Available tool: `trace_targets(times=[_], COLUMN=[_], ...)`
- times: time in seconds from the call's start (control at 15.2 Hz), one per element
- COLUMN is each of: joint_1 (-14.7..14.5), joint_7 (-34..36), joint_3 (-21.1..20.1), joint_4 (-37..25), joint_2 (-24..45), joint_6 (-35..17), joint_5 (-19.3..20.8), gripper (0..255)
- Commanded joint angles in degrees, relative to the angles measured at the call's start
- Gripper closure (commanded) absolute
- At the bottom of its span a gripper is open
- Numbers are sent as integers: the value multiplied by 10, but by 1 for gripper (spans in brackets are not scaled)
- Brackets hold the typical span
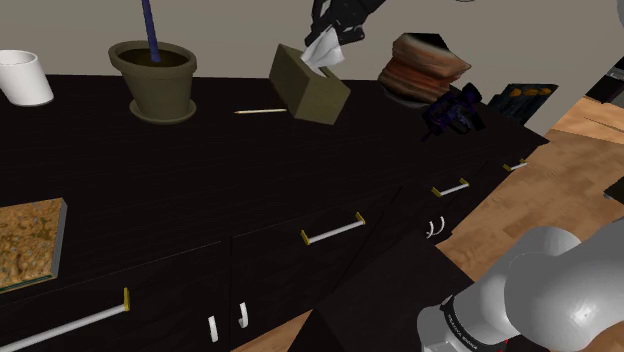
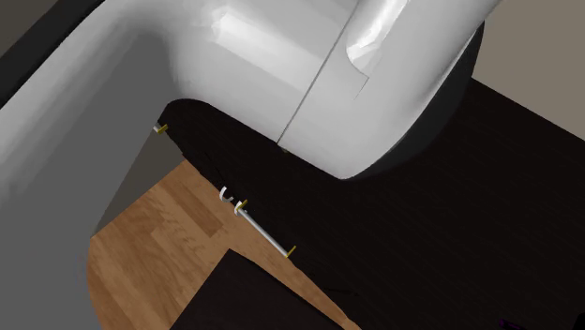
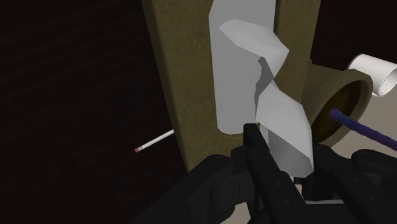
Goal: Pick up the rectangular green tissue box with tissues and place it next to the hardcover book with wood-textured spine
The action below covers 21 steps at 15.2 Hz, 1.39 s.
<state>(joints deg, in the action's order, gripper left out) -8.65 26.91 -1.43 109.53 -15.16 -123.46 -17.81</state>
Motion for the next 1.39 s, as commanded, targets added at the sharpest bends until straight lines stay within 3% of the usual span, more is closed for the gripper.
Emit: trace_targets(times=[0.0,0.59,1.32], joint_1=[1,3,-39], joint_7=[5,23,190], joint_3=[0,1,-111], joint_4=[-17,-97,-112], joint_2=[2,18,35], joint_6=[15,76,40], joint_5=[3,12,77], gripper=[255,255,255])
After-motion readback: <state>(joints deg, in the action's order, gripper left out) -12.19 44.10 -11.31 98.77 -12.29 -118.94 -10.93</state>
